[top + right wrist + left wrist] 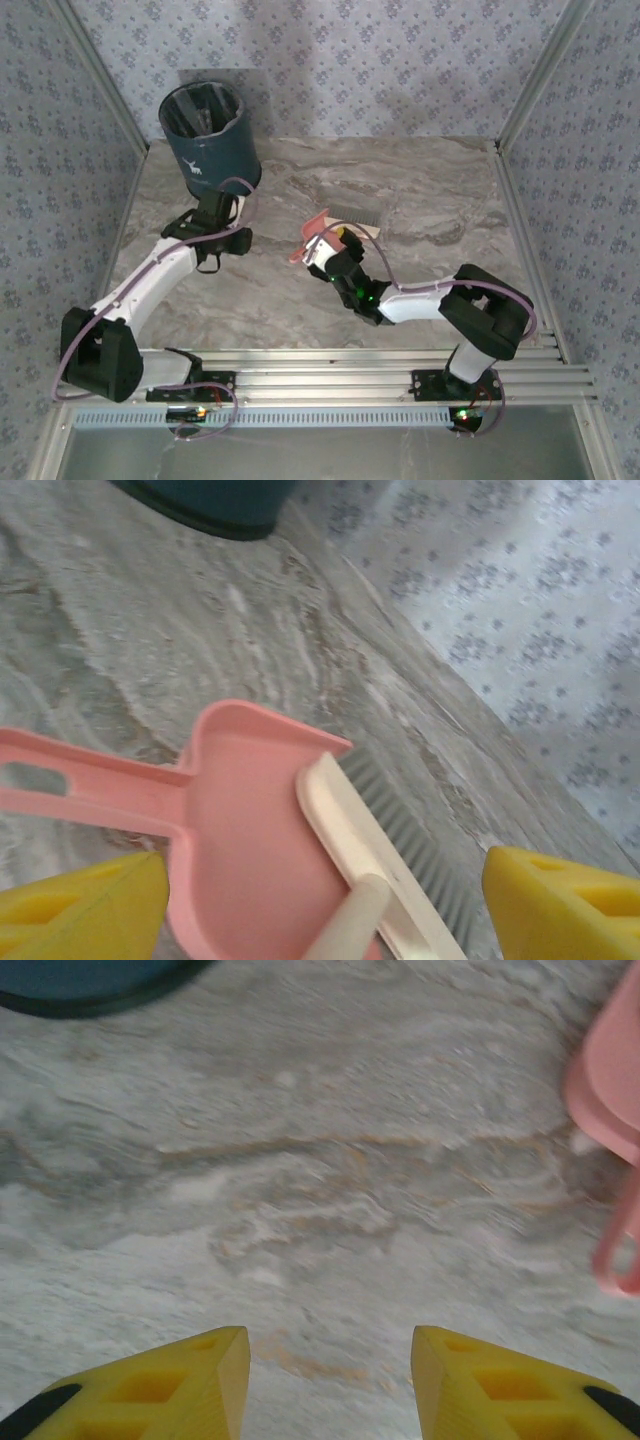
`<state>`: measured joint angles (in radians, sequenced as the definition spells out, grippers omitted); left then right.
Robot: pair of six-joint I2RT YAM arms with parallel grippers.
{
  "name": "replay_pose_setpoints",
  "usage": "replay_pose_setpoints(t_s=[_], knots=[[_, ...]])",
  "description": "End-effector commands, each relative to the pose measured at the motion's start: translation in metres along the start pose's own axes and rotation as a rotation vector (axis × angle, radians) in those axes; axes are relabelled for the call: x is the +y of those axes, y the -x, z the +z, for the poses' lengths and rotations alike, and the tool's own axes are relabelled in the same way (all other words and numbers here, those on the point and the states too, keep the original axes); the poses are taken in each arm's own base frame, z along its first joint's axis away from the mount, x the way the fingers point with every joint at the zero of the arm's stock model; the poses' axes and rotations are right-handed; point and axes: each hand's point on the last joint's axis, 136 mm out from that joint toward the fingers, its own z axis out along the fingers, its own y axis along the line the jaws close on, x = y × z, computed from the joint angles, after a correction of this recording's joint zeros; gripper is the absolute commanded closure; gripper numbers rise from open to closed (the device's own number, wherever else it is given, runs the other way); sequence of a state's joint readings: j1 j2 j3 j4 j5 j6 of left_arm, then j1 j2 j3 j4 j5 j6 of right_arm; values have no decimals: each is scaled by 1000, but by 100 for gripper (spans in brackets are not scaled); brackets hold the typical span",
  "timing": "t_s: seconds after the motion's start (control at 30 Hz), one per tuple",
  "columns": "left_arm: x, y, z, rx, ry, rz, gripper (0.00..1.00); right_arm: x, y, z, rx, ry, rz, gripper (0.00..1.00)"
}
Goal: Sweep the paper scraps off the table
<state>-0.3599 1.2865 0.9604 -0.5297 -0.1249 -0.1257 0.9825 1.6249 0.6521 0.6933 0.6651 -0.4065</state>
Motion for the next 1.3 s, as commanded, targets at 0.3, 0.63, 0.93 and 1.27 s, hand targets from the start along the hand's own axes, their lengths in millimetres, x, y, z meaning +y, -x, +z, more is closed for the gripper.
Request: replay_pose_setpoints(t_s=[0.3, 0.63, 0.93, 1.27], knots=[[69, 30, -10, -362, 374, -109, 53, -95, -20, -11, 105, -453, 162, 16], [101, 18, 5, -361, 499, -116, 52, -152, -67, -20, 258, -622, 177, 11], [134, 7, 20, -315, 564, -188, 46, -203, -116, -43, 384, -700, 263, 10], [150, -4, 35, -304, 514, -256, 39, -229, -171, -58, 440, -644, 442, 10]])
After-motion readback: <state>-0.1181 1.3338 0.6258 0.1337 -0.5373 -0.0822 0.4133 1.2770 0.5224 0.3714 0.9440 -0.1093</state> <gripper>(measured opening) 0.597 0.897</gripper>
